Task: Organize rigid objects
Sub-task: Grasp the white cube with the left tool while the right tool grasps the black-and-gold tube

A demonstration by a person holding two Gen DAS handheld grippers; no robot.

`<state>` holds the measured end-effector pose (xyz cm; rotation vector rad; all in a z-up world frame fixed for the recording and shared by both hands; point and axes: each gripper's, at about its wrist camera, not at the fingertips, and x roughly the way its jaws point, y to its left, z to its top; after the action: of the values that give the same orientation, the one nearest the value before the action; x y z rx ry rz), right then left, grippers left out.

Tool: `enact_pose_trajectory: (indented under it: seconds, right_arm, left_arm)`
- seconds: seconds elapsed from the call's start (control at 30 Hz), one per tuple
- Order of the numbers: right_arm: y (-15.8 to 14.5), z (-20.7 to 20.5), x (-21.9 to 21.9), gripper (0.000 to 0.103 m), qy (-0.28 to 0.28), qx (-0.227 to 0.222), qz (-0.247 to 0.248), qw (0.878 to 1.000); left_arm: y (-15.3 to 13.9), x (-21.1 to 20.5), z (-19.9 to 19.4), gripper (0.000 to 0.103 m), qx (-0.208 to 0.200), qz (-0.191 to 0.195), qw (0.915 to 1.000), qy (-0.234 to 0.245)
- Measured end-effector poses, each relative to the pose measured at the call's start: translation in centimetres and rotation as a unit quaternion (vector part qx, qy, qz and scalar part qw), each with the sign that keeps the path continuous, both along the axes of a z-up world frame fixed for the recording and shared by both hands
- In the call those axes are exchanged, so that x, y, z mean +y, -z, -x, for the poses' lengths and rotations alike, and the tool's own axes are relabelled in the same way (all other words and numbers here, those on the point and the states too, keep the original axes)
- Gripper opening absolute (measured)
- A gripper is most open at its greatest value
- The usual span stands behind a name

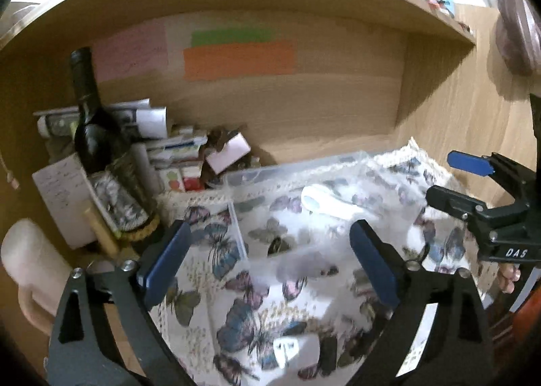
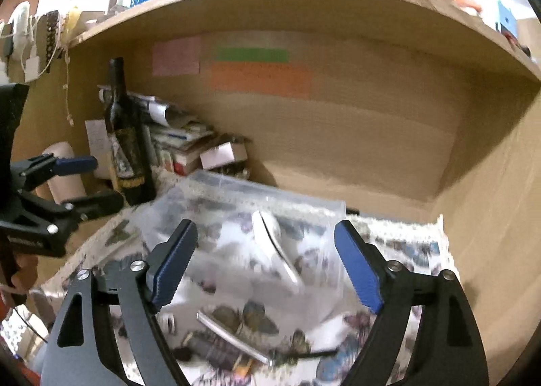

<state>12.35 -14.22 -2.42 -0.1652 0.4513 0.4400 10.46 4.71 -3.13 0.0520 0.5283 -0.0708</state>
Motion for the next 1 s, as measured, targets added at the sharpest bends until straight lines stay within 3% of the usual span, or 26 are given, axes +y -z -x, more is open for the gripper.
enact_pose_trajectory:
  seconds: [0.2,0.5,0.63,0.8,1.0]
  right_arm:
    - [3.6,1.3,-0.5,0.081,0.019,0.054,-0.009,0.998]
    - [8.7,2.2,-0.3,0.081,0.028,0.132,-0.022,0.991]
    - [10.2,1.5,0.3,0.081,0.035,0.160,-0.015,0.986]
    - [10.6,0.8,1.9,0.082,0.042,0.181,-0.006,0.983]
    - [11.1,0.1,3.8,0.084,0.057,0.188,0.030,0.980]
  left_arm:
    - [3.4,-0.2,1.8,0.096,0.035,-0.009,0.9993,0.003]
    - [8.7,0.5,2.2,0.095,0.117,0.026,0.9928,0.013]
    - [10.2,0.4,2.0,0.079,0.143,0.034,0.9889,0.022]
    - [11.0,0.2,2.0,0.072,0.153,0.039,0.9868,0.037]
    - [11.5,0.5,1.7,0.047,0.167,0.057,0.9835,0.039]
